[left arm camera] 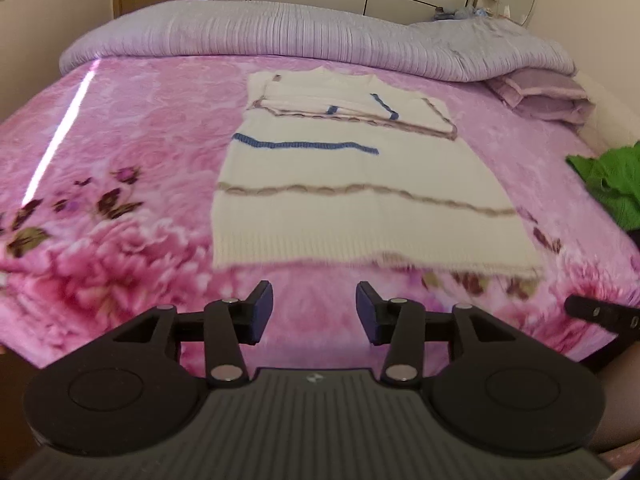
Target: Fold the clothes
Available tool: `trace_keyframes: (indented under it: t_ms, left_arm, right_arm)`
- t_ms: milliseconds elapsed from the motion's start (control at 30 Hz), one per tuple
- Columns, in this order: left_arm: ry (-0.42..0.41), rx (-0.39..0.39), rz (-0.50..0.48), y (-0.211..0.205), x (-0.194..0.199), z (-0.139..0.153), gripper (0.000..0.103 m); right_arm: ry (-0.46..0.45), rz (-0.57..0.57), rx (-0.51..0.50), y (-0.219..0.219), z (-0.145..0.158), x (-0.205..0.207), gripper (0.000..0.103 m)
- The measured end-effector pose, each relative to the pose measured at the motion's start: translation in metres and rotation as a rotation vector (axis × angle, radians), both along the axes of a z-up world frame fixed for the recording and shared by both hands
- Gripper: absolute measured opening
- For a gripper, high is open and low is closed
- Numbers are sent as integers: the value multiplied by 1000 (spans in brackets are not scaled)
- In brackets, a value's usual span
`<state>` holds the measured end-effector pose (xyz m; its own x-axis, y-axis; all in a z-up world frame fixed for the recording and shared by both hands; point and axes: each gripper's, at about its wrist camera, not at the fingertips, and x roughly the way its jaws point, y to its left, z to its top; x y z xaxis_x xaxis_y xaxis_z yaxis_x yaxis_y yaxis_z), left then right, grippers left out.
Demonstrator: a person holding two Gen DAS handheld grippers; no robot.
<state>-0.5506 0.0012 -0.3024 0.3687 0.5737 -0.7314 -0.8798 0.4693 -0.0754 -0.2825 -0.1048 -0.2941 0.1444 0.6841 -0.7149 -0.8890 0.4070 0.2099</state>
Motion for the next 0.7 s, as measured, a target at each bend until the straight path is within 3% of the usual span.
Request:
trace_keyframes:
  t_ms: [167, 700]
  left_arm:
    - [70, 56, -11, -34, -4, 9, 43]
    - [38, 139, -42, -74, -16, 31, 48]
  right_arm:
    - [30, -55, -9, -27, 6, -6, 59]
    - [-74, 9, 53, -59, 33, -40, 60]
